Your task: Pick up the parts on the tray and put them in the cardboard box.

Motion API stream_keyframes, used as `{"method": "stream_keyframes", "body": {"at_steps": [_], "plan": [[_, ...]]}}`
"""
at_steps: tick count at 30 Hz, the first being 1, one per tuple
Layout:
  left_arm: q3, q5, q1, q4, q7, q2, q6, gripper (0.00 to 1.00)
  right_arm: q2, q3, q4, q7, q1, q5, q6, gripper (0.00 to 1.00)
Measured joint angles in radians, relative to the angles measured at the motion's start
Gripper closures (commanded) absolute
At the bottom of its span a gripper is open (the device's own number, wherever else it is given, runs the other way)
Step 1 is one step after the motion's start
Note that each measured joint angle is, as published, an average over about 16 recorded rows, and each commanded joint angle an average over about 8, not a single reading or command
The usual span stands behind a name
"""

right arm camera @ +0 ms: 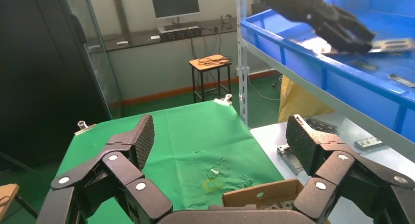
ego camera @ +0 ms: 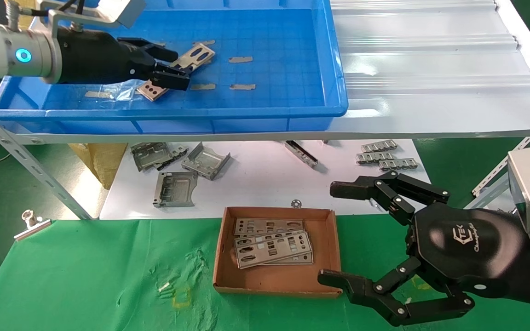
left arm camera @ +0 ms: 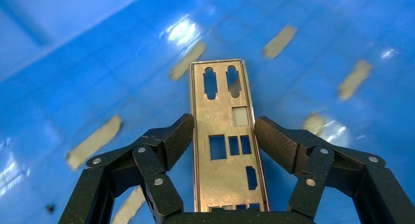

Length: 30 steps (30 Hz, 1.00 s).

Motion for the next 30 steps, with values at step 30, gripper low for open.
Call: {"method": "stream_keyframes", "body": {"at_steps": [30], "plan": [[0.124,-0.219,0.132,-0.464,0.221,-0.172,0.498,1.0,0.0,0.0,0.0,0.0,0.0,0.0,0.0,0.0]]}}
